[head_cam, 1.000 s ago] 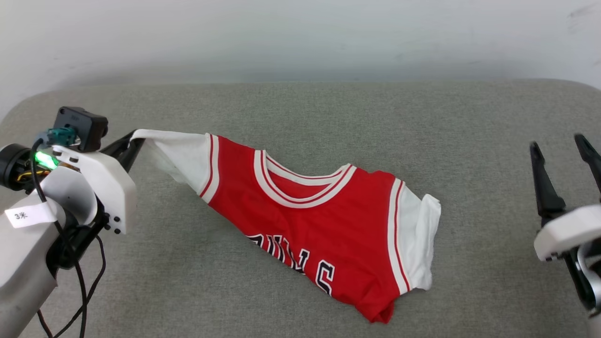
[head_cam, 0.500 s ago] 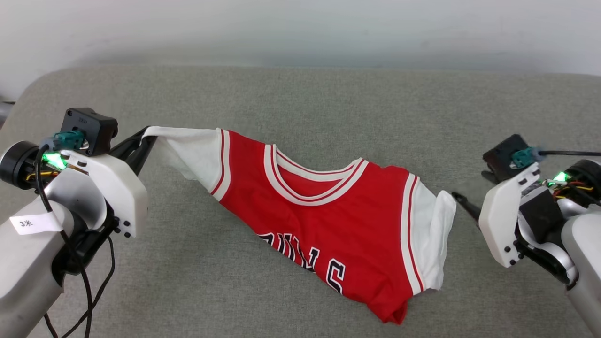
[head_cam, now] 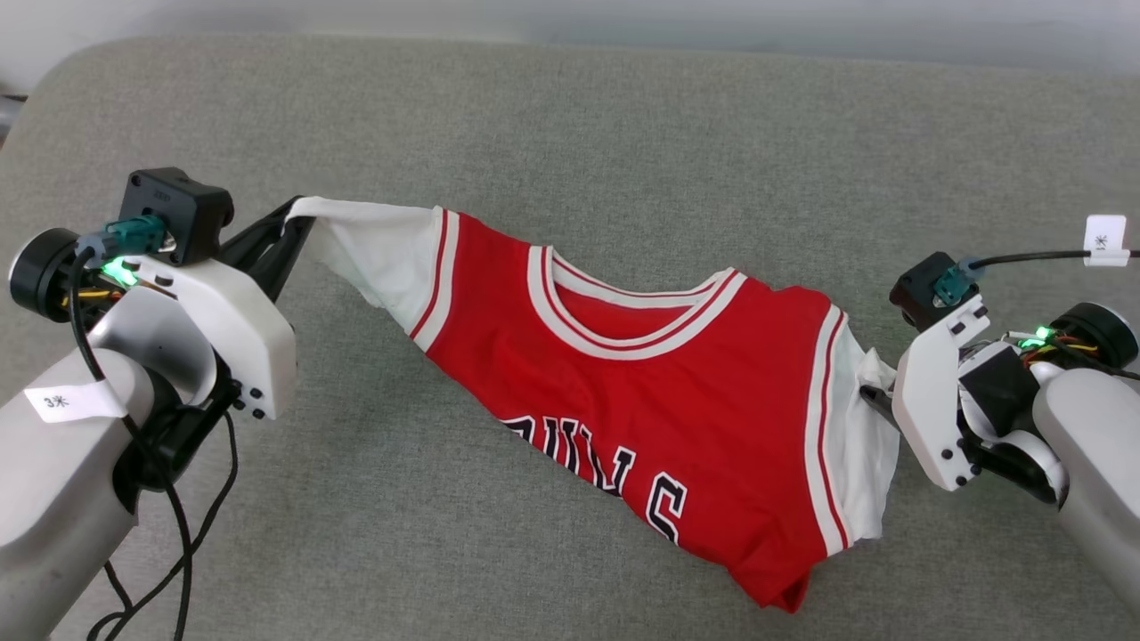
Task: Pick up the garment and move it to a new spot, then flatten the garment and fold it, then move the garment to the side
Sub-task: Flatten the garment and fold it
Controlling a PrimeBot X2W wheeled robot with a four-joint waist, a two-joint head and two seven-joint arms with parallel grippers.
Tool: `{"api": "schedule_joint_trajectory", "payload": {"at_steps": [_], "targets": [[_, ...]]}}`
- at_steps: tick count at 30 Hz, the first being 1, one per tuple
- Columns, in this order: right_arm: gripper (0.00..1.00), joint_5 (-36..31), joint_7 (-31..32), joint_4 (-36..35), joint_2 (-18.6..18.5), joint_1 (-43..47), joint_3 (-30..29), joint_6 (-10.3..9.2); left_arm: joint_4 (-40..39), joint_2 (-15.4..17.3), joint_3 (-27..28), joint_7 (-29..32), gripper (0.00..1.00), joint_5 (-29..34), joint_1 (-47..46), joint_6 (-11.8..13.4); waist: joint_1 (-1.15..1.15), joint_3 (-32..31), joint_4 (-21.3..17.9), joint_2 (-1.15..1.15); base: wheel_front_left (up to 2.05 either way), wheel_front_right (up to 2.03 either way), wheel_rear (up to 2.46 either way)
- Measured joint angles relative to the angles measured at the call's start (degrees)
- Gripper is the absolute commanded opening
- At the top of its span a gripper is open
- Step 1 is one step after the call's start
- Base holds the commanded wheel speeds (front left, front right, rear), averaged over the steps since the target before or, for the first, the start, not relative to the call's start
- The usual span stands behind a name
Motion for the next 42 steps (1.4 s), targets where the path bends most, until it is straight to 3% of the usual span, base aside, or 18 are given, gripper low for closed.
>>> {"api": "schedule_joint_trajectory", "payload": {"at_steps": [5, 6, 7, 15, 23, 32, 42], "targets": [[1.00, 2.3, -0.5, 2.5, 0.0, -2.5, 4.5, -0.14, 1.1, -0.7, -0.1, -0.5, 0.00, 0.2, -0.4, -0.4, -0.01, 1.5, 0.5, 0.00, 0.00, 0.00, 0.00], [0.42, 2.9, -0.9, 2.9, -0.1, -2.9, 5.1, -0.14, 1.3, -0.8, -0.1, -0.6, 0.00, 0.3, -0.5, -0.5, -0.01, 1.6, 0.5, 0.00, 0.00, 0.00, 0.00], [0.00, 3.4, -1.5, 3.2, -0.1, -3.1, 5.7, -0.14, 1.5, -0.8, -0.1, -0.7, 0.00, 0.3, -0.6, -0.6, -0.01, 1.6, 0.4, 0.00, 0.00, 0.00, 0.00], [0.00, 5.4, -11.1, 5.5, 1.1, -3.8, 7.3, 0.03, 3.4, -1.3, -0.4, -1.7, 0.00, 0.1, -0.4, -0.9, 0.00, -0.5, -0.6, 0.00, 0.00, 0.00, 0.00], [0.00, 5.0, -22.0, 4.1, -0.5, -3.9, 2.0, 0.02, 2.4, -0.4, 0.3, -3.6, 0.00, 0.1, 0.2, 0.1, 0.00, -5.6, -1.9, 0.00, 0.00, 0.00, 0.00], [0.00, 1.8, -27.4, -4.2, -3.4, -4.7, -9.6, 0.02, -3.0, 1.0, 3.3, -6.4, 0.00, 1.4, -1.7, 2.1, 0.00, -9.7, -3.8, 0.00, 0.00, 0.00, 0.00], [0.00, -4.0, -24.8, -15.1, -2.2, -7.0, -24.7, 0.01, -7.1, 1.0, 5.5, -6.3, 0.00, 4.1, -10.7, 2.4, 0.00, -10.8, -5.0, 0.00, 0.00, 0.00, 0.00]]}}
